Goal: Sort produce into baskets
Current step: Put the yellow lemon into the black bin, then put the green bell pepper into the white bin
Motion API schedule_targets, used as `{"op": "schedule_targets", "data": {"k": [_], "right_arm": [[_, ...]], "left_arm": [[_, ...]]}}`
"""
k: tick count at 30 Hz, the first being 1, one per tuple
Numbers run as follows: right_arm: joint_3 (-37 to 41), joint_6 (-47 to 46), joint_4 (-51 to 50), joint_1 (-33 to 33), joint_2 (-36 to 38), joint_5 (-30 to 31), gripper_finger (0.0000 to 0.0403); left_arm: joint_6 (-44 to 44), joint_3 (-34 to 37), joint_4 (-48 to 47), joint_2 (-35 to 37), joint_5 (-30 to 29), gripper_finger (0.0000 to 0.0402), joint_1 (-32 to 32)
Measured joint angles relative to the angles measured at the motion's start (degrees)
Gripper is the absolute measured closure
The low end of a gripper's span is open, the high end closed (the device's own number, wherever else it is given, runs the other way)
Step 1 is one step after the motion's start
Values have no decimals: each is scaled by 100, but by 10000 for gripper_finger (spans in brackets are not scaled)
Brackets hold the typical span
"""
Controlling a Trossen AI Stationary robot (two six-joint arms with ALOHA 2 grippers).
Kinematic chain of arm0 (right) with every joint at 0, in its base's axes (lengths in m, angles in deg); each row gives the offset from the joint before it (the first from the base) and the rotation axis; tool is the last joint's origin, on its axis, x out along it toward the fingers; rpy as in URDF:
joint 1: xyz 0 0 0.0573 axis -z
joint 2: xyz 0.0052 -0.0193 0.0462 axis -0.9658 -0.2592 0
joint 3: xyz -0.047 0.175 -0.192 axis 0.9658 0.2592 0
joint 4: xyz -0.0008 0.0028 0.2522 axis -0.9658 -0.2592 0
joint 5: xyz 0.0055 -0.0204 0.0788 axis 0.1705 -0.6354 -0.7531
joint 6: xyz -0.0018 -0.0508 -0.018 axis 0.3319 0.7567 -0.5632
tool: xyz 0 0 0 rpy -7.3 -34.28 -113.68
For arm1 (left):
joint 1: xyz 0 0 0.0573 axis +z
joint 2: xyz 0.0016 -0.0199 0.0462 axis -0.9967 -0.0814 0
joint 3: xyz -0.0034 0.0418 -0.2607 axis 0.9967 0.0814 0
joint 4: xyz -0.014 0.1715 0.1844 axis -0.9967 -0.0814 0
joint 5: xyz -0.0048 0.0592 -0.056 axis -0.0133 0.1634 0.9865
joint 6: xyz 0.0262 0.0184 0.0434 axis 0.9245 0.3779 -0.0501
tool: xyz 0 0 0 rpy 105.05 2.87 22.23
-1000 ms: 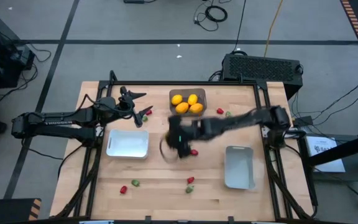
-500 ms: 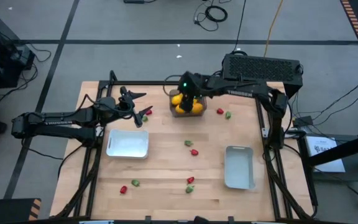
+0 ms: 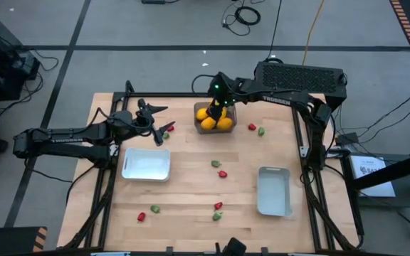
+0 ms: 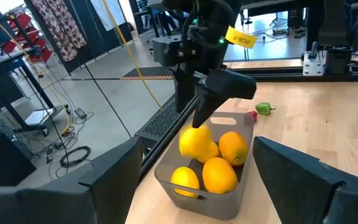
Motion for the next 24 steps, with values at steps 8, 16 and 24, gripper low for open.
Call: {"op": "schedule_targets", "data": {"k": [8, 16, 24], "right_arm": [[-2, -74, 89, -9, -2, -15, 124], [-7, -306, -754, -31, 389, -706, 124], [-7, -779, -2511, -371, 1196, -1036, 124]], "left_arm": [[0, 0, 0, 0, 4, 91, -1], [4, 0, -2, 0, 7, 91, -2], [4, 0, -9, 1, 46, 91, -2]]}}
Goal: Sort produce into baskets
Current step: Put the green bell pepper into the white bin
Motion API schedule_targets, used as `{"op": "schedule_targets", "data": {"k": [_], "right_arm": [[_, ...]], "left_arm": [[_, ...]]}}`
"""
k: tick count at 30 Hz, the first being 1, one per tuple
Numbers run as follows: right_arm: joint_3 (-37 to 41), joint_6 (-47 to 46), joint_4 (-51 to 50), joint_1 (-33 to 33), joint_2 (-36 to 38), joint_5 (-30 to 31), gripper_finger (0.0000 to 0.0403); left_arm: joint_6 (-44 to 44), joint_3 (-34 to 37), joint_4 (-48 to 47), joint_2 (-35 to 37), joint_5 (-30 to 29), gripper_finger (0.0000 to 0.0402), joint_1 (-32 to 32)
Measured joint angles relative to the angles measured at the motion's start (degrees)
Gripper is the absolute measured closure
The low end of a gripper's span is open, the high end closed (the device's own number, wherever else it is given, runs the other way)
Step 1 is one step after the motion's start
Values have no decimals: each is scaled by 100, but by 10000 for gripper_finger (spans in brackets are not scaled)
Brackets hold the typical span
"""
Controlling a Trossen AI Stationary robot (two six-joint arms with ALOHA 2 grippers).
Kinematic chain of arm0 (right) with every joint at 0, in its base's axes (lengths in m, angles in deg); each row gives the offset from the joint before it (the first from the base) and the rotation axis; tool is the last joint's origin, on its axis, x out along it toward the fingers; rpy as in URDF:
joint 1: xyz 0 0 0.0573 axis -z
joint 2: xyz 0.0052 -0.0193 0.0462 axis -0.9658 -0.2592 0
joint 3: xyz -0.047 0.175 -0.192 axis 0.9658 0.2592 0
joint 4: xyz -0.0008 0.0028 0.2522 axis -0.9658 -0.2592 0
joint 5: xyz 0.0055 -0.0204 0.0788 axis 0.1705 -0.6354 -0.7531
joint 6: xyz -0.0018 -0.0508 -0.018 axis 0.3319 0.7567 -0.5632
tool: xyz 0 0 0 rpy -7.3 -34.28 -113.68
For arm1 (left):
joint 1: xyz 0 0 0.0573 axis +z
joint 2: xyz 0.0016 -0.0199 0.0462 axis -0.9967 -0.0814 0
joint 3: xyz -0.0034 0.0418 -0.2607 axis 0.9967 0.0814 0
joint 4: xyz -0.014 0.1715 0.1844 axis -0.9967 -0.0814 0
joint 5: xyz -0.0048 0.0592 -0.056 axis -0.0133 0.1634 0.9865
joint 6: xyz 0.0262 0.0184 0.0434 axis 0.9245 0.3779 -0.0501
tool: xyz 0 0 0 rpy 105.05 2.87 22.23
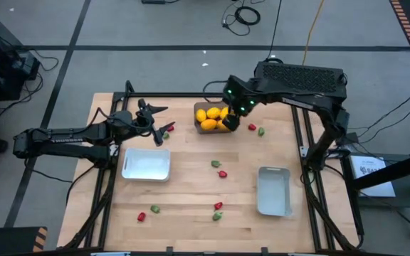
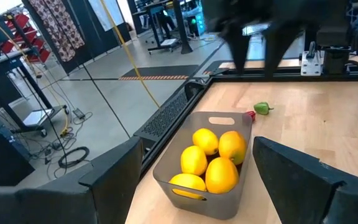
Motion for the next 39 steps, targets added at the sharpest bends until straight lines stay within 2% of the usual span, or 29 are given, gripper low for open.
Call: {"op": "schedule_targets", "data": {"k": [5, 10, 16, 21, 28, 34, 39], "right_arm": [[0, -298, -465, -485, 523, 7, 124], [0, -673, -621, -1325, 948, 190, 124], [0, -1091, -634, -2769, 1110, 1333, 124], [73, -1559, -465, -3975, 1053, 2640, 124], [1091, -2270, 232, -5119, 1071, 3827, 124], [2117, -2484, 1463, -5542, 1071, 4533, 124], [2831, -2385, 2312, -5630, 1071, 4670, 124]], "left_arm": [[-40, 0, -29, 1, 78, 91, 0], [-56, 1, -101, -1, 729, 91, 2], [-86, 2, -390, -1, 1849, 91, 0], [-207, 2, -197, -158, 2327, 91, -191], [128, -65, 1391, -1443, 2391, 91, -779], [293, -707, 1485, -2806, 2391, 91, -943], [382, -1283, 1509, -3944, 2391, 91, -985]]}}
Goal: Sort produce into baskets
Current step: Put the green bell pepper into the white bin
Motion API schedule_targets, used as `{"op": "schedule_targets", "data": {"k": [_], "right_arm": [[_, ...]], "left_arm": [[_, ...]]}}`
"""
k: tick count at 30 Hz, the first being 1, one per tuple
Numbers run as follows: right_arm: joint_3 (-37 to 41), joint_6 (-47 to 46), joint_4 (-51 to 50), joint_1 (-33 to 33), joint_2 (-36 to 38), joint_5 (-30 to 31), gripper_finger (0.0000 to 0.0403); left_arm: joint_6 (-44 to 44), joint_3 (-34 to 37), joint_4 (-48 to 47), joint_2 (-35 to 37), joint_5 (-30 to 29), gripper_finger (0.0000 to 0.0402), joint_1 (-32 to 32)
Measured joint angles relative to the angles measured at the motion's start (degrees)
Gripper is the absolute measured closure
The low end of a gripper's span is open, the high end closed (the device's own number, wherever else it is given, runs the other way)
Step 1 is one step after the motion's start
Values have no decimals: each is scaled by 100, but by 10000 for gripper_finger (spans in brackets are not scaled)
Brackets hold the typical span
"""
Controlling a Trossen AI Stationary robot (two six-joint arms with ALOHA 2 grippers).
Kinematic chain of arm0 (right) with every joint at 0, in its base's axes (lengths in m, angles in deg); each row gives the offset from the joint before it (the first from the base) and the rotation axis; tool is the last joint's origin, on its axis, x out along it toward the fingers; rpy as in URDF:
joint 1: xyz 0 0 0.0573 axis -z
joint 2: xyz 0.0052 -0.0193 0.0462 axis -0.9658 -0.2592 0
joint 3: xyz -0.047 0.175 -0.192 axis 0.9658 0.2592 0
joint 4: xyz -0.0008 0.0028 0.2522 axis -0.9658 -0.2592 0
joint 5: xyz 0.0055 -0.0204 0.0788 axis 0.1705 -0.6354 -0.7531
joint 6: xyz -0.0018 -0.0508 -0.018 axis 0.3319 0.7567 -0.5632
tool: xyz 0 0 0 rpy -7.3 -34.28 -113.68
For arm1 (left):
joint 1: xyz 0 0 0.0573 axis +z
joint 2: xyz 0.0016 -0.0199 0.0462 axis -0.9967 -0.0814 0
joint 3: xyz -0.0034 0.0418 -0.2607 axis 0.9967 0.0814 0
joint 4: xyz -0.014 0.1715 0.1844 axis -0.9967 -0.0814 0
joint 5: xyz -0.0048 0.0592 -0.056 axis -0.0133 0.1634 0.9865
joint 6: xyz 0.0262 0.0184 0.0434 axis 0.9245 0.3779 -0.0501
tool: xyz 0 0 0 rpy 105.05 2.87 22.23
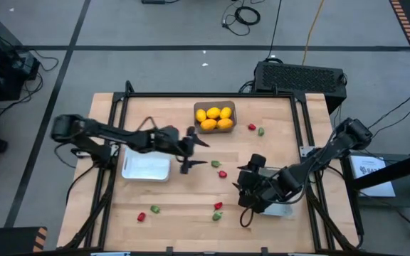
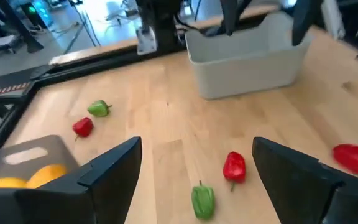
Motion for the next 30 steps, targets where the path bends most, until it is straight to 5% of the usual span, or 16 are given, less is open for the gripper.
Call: {"op": "schedule_targets", "data": {"k": [11, 30], "right_arm": [[662, 338, 1110, -23, 0, -19, 124], [662, 513, 1333, -60, -2, -8, 124]], "left_arm": [[435, -745, 63, -1857, -151, 91, 9], [328, -979, 104, -2728, -22, 92, 129]]}}
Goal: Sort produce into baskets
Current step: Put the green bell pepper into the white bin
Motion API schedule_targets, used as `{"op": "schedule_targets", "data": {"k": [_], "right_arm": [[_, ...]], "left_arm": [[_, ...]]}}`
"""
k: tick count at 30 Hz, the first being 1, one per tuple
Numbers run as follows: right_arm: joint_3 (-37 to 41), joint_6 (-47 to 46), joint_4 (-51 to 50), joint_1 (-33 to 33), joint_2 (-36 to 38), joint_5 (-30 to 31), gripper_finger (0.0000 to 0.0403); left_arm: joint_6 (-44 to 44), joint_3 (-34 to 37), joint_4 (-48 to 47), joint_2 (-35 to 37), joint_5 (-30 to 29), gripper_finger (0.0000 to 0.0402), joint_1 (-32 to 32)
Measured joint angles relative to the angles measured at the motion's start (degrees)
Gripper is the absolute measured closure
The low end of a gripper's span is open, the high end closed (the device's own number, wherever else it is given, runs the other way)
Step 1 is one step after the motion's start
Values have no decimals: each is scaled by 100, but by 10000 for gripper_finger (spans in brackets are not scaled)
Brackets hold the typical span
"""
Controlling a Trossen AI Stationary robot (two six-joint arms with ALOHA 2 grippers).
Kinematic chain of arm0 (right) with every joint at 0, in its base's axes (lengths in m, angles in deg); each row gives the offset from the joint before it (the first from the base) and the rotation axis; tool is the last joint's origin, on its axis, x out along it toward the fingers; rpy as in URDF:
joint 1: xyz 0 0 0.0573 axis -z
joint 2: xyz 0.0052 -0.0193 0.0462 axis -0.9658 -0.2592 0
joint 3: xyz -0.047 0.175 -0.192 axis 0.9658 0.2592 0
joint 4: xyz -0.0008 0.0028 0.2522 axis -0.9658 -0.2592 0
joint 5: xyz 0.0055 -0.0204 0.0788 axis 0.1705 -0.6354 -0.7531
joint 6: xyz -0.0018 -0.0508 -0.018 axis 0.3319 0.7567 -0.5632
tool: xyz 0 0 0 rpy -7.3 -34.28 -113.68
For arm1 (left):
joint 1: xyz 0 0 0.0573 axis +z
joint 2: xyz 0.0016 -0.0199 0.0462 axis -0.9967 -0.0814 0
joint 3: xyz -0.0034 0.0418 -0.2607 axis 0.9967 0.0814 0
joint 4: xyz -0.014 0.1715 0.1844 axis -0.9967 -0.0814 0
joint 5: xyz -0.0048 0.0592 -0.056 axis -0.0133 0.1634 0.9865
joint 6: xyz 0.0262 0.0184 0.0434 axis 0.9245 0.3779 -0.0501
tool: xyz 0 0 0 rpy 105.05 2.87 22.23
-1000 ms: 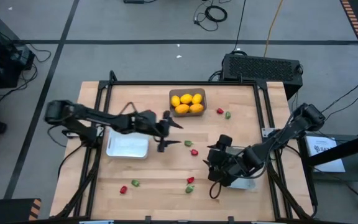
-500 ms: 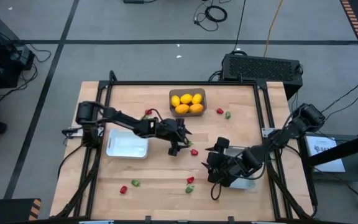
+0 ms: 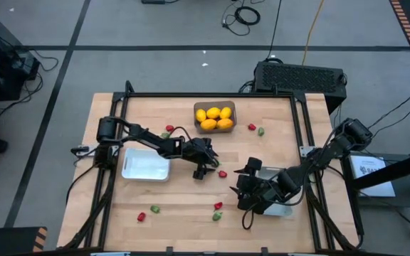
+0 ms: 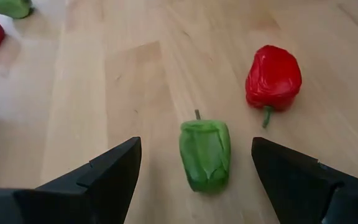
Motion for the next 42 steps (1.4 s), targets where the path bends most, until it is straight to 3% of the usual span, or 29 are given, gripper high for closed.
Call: {"op": "schedule_targets", "data": {"k": [7, 21, 35, 42], "right_arm": [[0, 22, 0, 0, 0, 13, 124], [0, 22, 28, 4, 0, 13, 124], [-2, 87, 26, 4, 0, 12, 124], [-4, 87, 26, 4, 0, 11, 124]], "left_arm": [[-13, 0, 48, 0, 2, 95, 26], [-160, 2, 43, 0, 24, 197, 27], [-166, 5, -42, 0, 24, 217, 28], [-166, 7, -106, -4, 22, 272, 39]]}}
